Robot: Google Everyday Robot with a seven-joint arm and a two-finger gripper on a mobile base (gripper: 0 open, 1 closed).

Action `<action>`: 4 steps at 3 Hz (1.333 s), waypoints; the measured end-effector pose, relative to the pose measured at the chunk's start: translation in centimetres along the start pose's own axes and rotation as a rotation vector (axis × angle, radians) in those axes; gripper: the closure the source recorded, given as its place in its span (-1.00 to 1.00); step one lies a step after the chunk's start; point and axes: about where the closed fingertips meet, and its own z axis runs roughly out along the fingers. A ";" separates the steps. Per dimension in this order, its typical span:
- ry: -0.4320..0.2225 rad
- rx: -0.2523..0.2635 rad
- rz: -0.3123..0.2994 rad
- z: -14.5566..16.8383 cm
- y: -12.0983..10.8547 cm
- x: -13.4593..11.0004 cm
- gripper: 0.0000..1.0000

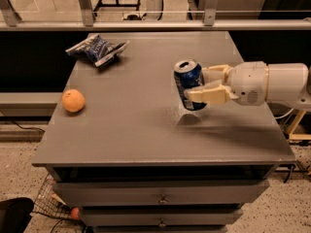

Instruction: Place pepsi can upright

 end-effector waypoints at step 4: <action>-0.070 -0.068 0.139 -0.1 -2.9 4.8 0.77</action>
Offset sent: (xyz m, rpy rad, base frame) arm 0.0337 -0.0366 -0.0621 0.1537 0.1579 0.0285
